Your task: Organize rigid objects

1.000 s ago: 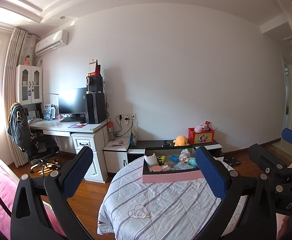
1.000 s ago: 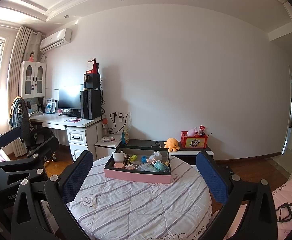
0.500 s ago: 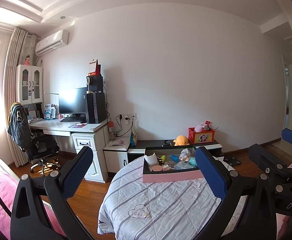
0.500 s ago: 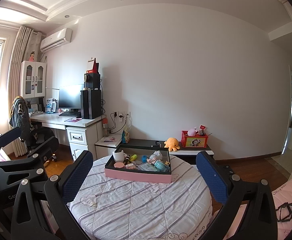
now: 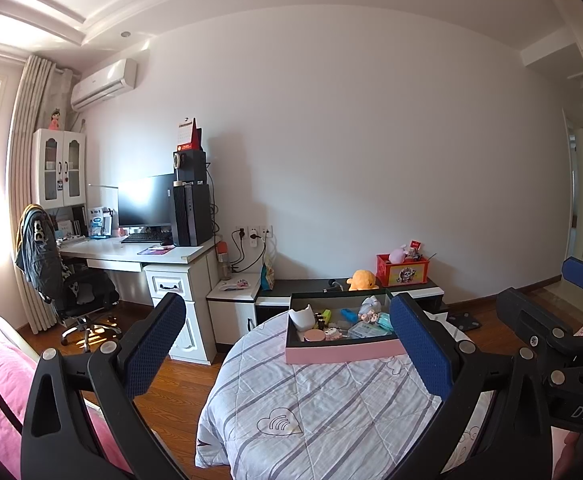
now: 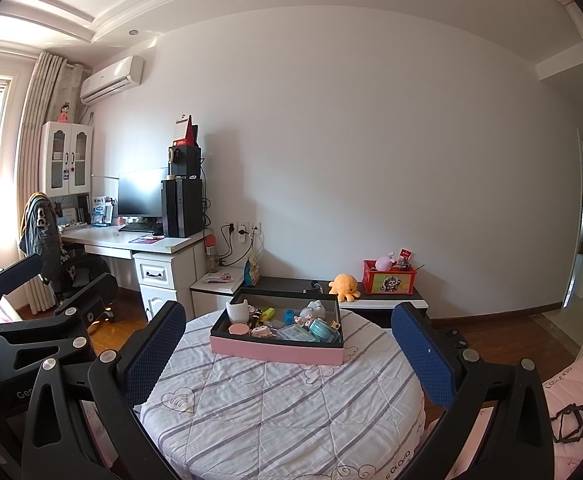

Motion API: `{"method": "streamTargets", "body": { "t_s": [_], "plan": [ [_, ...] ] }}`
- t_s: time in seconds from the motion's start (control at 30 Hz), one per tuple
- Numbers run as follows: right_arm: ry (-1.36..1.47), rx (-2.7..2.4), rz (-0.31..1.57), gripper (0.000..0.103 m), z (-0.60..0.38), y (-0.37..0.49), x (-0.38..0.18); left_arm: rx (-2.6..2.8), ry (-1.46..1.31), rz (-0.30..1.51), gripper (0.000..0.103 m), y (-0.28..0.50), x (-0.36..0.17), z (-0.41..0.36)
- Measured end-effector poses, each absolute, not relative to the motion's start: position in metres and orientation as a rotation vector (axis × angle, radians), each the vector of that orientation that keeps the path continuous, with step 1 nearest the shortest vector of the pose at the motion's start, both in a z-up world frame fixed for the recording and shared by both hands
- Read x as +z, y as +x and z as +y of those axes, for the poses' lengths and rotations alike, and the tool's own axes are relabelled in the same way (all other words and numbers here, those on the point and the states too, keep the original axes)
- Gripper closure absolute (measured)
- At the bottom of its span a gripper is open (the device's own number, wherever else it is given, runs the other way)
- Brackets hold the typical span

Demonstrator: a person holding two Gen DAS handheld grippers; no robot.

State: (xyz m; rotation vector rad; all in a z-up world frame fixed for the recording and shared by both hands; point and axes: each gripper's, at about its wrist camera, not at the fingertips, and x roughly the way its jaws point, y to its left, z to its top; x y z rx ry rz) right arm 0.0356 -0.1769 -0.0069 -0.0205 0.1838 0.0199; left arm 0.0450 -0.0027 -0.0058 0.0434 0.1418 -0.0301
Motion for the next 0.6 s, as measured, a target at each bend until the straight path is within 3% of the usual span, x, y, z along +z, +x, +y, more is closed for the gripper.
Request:
{"method": "streamTargets", "body": {
  "t_s": [0.6],
  "plan": [
    [-0.020, 0.025, 0.183, 0.000, -0.1749, 0.0326, -0.0102, -0.031, 0.044, 0.142, 0.000, 0.0449, -0.0050, -0.0025]
  ]
}}
